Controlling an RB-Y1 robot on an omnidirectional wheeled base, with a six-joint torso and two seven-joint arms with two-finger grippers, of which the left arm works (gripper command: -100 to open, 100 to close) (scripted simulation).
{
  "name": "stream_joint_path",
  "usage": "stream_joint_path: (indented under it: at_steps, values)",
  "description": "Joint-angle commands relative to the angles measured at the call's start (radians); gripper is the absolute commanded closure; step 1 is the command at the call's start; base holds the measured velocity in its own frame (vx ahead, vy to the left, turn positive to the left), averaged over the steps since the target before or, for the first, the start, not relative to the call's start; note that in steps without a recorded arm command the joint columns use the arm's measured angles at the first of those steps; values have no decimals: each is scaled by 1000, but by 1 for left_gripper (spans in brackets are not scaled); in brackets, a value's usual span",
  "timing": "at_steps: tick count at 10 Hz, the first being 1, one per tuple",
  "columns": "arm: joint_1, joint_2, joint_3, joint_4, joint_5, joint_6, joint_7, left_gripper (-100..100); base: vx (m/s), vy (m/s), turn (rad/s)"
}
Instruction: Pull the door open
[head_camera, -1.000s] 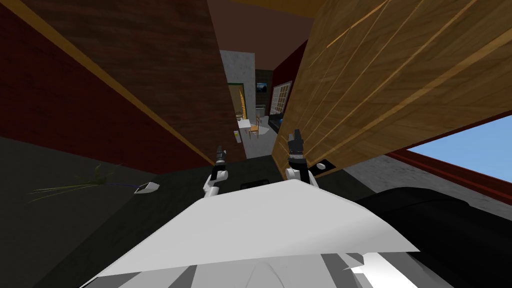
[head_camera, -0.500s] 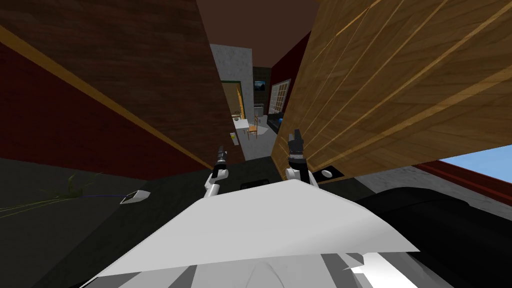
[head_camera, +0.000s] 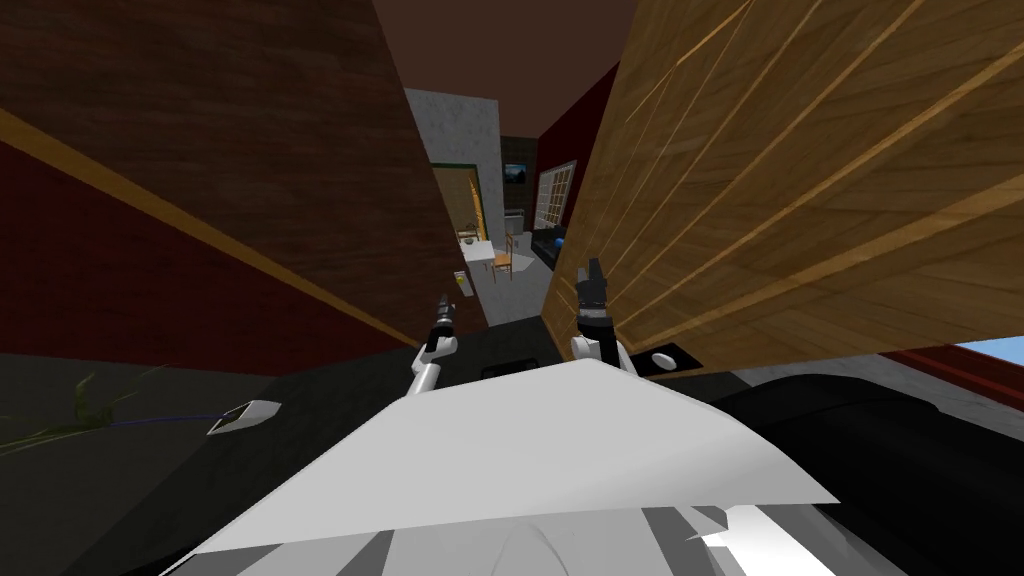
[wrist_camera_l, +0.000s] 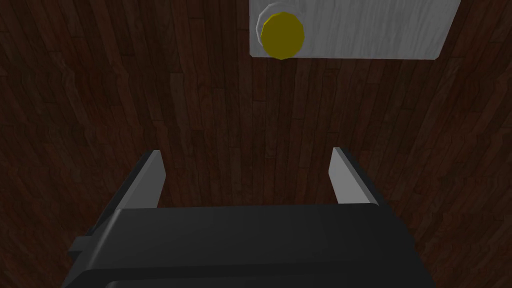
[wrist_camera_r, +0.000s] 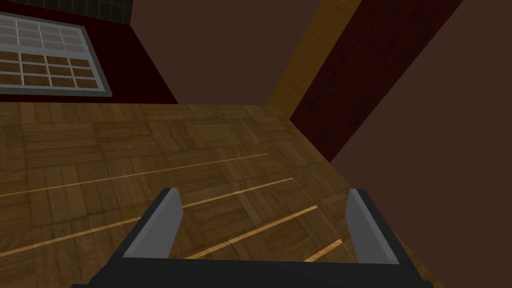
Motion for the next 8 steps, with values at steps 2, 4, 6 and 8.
stream_joint_path:
  at_steps: [2,4,6,8]
  values:
    - [-27,4,4,50,5,15,0,-100,156,-22,-39]
    - [-45,6,8,82,8,24,0,-100,112,-29,-41]
    - [-38,22,17,83,12,18,10,-100,86,-8,-51]
    - [-37,44,29,95,20,13,24,-100,182,-25,-116]
